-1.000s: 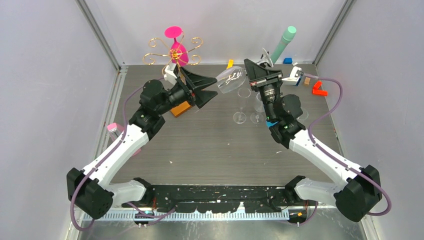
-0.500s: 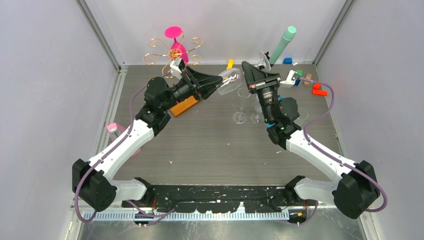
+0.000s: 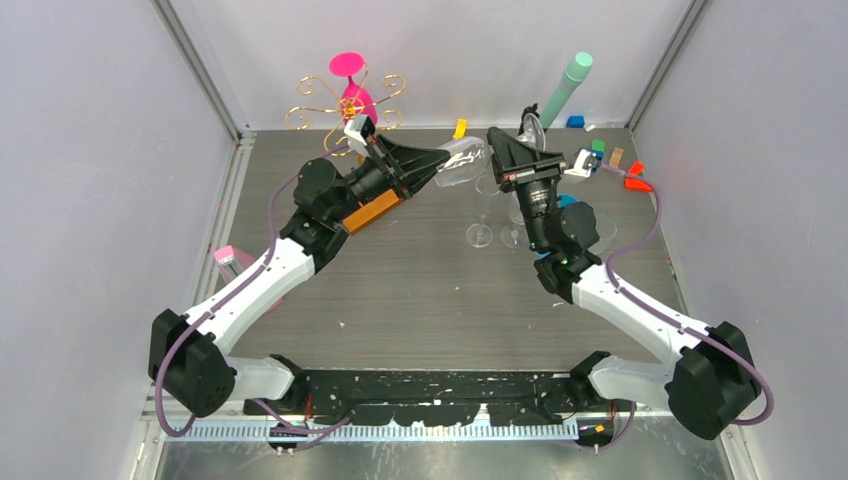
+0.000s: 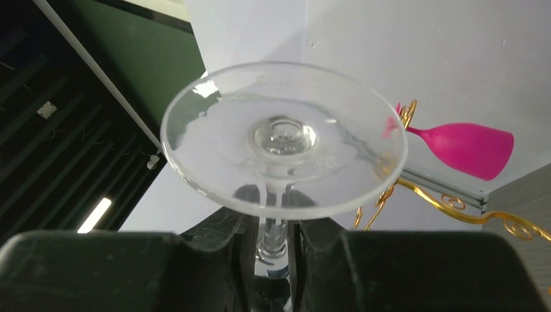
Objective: Take the wine glass off the wine glass rack
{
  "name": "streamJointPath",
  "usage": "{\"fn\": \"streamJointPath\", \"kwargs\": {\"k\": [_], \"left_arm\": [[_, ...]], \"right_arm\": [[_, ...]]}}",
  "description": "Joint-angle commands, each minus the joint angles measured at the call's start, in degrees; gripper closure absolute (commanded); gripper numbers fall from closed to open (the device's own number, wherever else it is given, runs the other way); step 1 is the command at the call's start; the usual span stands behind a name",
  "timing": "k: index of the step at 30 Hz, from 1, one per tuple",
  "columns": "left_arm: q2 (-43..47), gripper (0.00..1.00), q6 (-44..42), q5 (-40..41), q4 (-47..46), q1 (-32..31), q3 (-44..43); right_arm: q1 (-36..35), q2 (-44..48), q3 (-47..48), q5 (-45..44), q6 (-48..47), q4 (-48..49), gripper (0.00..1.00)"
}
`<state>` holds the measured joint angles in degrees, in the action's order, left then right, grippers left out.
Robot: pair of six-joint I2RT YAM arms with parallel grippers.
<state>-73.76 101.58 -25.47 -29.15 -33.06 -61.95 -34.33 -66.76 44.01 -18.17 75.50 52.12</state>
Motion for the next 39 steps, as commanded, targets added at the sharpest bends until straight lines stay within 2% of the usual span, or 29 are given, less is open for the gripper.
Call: {"fn": "streamJointPath", "kwargs": {"k": [1, 4, 9, 14, 17, 21, 24, 26, 29, 33, 37, 39], "left_arm": [[0.70, 1.00, -2.21, 2.44, -7.74, -0.12, -1.42], [1.21, 1.00, -5.17, 2.73, -7.49, -0.14, -2.32], [1.92, 1.00, -10.36, 2.32, -4.35, -0.14, -4.04], [2.46, 1.00, -19.01, 0.95, 3.55, -0.08, -7.83], [2.47, 1.00, -29.05, -1.82, 15.74, -0.07, -13.18], [2.25, 1.00, -47.25, -0.62, 40.56, -0.25, -21.68], [1.97, 1.00, -55.59, 2.35, 51.96, -0.40, -24.52], [1.11, 1.00, -60.38, 3.73, 59.66, -0.96, -26.60], [-1.63, 1.00, -69.60, 8.73, 70.96, -3.92, -32.09], [-7.35, 1.00, -77.45, 18.94, 83.22, -7.59, -38.75], [-15.61, 1.00, -82.87, 25.94, 90.09, -8.85, -44.76], [-21.74, 1.00, -84.79, 29.99, 94.04, -8.87, -50.42]], "right_arm": [[-0.90, 3.09, -0.49, 2.27, -1.63, -2.25, 0.68], [-0.91, 4.73, -0.36, 2.17, -3.12, -4.60, 0.56], [-0.91, 6.62, -0.37, 2.62, -4.55, -5.93, 0.48], [-0.83, 9.91, -1.15, 4.29, -6.81, -9.02, 0.37], [-0.84, 14.12, -1.63, 5.81, -10.32, -13.12, 0.30], [-0.84, 21.37, 0.31, 5.89, -17.47, -30.76, 0.30], [-0.83, 26.75, 2.72, 4.96, -22.21, -41.22, 0.30], [-0.86, 31.42, 5.32, 3.89, -27.81, -51.48, 0.31], [-0.88, 34.40, 9.10, 0.50, -31.45, -66.28, 0.32], [-0.84, 37.19, 11.49, -3.99, -33.91, -74.26, 0.33], [-0.85, 38.74, 10.27, -5.69, -34.28, -76.34, 0.34], [-0.86, 38.85, 9.35, -5.91, -34.17, -76.49, 0.34]]}}
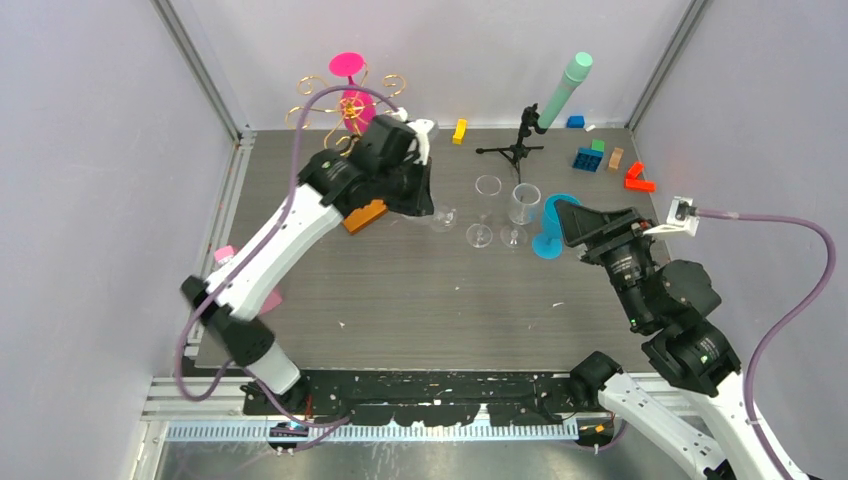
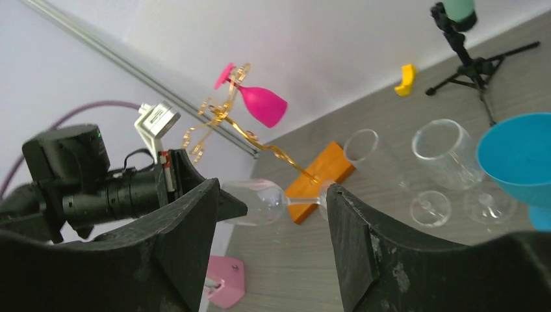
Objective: Take the wine glass off the wine glass rack
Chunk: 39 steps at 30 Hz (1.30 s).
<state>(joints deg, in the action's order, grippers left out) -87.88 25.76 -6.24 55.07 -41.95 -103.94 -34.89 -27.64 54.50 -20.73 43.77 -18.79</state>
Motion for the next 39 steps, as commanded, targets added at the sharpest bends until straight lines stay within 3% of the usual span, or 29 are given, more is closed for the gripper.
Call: {"fn": "streamJointPath", "kwargs": {"k": [1, 5, 12, 20, 30, 39], "left_arm": [[-10.96, 1.00, -9.72, 11.54, 12.03, 0.03, -11.94], [-20.85, 1.00, -11.31, 11.22, 16.63, 0.03, -21.32], [-28.17, 1.00, -10.74, 10.53, 14.93, 0.03, -25.04], [-31.72, 1.00, -9.88, 4.25, 13.50, 0.03, -26.39], [-34.16, 0.99, -8.77, 3.36, 10.91, 0.03, -27.33], [-35.78, 0.67, -9.36, 4.85, 13.35, 0.03, -32.96]], "right_arm": [[-0.27, -0.39, -1.46, -3.40, -2.21, -5.62, 0.34], [-0.26, -1.31, -1.94, -2.11, -1.70, -6.54, 0.34], [-0.28, -1.34, -3.41, -1.79, -0.59, -6.86, 0.35], [-0.31, -2.23, -3.82, -1.73, -0.56, -6.79, 0.35], [-0.26, -2.18, -4.37, -1.19, -0.10, -6.76, 0.35], [-0.26, -3.47, -3.81, 1.01, 1.84, -6.66, 0.36]]}}
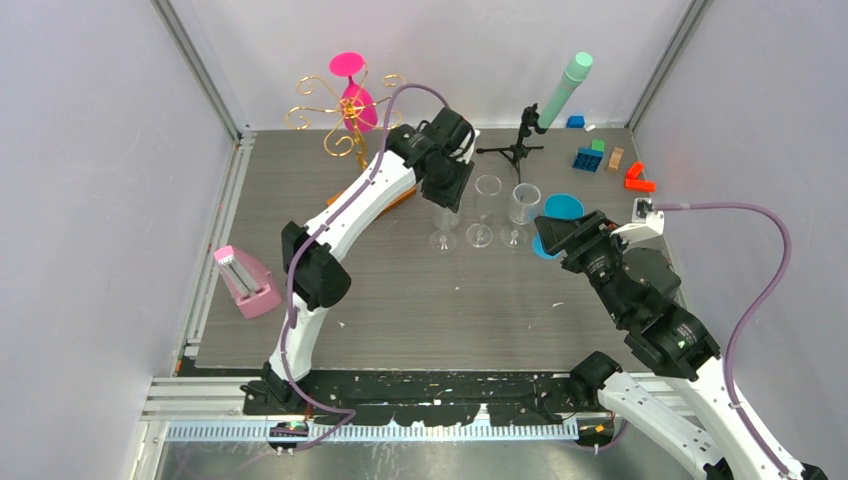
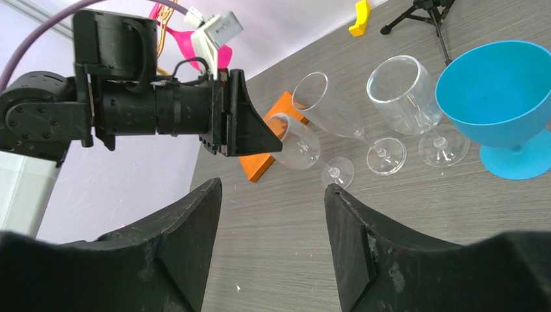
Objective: Take the wine glass off the wine glass rack
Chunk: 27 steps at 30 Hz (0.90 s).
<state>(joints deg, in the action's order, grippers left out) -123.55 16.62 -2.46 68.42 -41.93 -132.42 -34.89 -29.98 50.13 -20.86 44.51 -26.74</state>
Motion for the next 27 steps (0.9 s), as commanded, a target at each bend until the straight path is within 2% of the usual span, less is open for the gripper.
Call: {"fn": "streamJointPath", "kwargs": {"k": [1, 12, 17, 19, 22, 24, 27], "left_arm": [[-0.13, 0.63, -0.31, 1.47, 0.14, 0.01, -4.93], [6.01, 0.40, -0.94, -0.25, -2.84, 0.07, -6.25], [11.21, 0.34, -2.02, -1.47, -5.92, 1.43, -5.81], [13.69, 0.30, -2.37, -1.88, -8.15, 2.60, -5.23], [17.81, 0.14, -1.90, -3.89, -13.53, 5.43, -3.36], [20.71, 0.07, -0.23, -5.16, -18.33, 8.02, -0.99], [24.74, 0.06, 3.39, -4.36, -25.68, 12.39, 3.08]], "right_arm": [[-0.26, -1.29, 0.65, 1.25, 1.08, 1.31, 0.36], [-0.28, -1.05, 0.63, 1.45, 1.17, 1.10, 0.36], [-0.26, -0.96, 0.52, 1.42, 1.33, 0.96, 0.36], [-0.27, -1.05, 0.42, 1.51, 1.38, 0.93, 0.36], [-0.29, -1.26, 0.42, 1.44, 1.45, 0.95, 0.36], [-0.27, -1.46, 0.41, 1.50, 1.44, 0.91, 0.36], [-0.26, -1.58, 0.41, 1.56, 1.53, 0.92, 0.36]]}}
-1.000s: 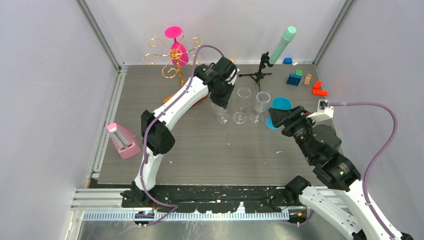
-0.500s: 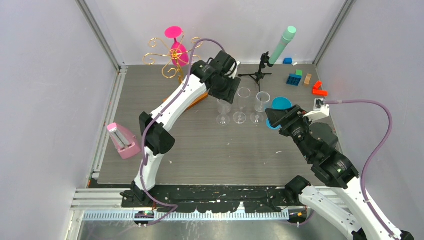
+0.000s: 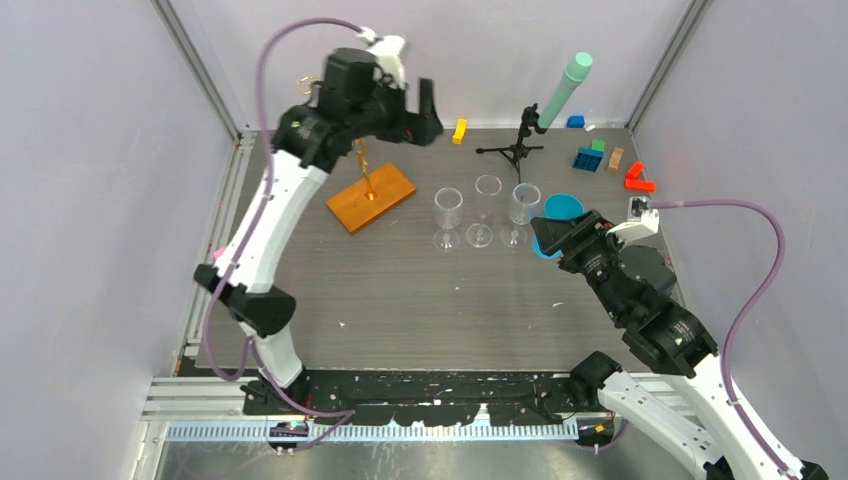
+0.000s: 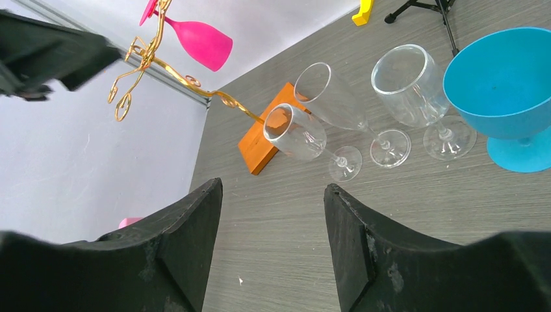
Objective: Take the wine glass off the wine glass rack
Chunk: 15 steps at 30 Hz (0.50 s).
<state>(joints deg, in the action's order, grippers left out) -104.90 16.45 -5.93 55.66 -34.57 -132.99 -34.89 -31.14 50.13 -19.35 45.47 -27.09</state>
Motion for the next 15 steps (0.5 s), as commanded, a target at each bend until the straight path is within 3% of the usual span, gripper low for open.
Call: {"fn": "streamJointPath", "kwargs": {"k": [1, 5, 9, 15], "left_arm": [[7.44, 0.06, 4.96, -0.23, -15.77, 7.15, 4.75], [9.37, 0.07, 12.54, 1.78, -22.34, 14.15, 8.34], [7.71, 0.15, 21.88, 0.85, -25.24, 20.96, 8.65], [3.08, 0.21, 28.52, 6.41, -24.50, 24.27, 5.46]], "right_arm": [[-0.26, -0.46, 0.36, 0.03, 0.53, 1.26, 0.36], [-0.28, -0.62, 0.36, -0.19, 0.44, 1.23, 0.36], [-0.30, -1.77, 1.11, -0.84, 0.54, -0.09, 0.39], [-0.25, -3.46, 1.92, -0.85, 0.50, -1.29, 0.40]]}}
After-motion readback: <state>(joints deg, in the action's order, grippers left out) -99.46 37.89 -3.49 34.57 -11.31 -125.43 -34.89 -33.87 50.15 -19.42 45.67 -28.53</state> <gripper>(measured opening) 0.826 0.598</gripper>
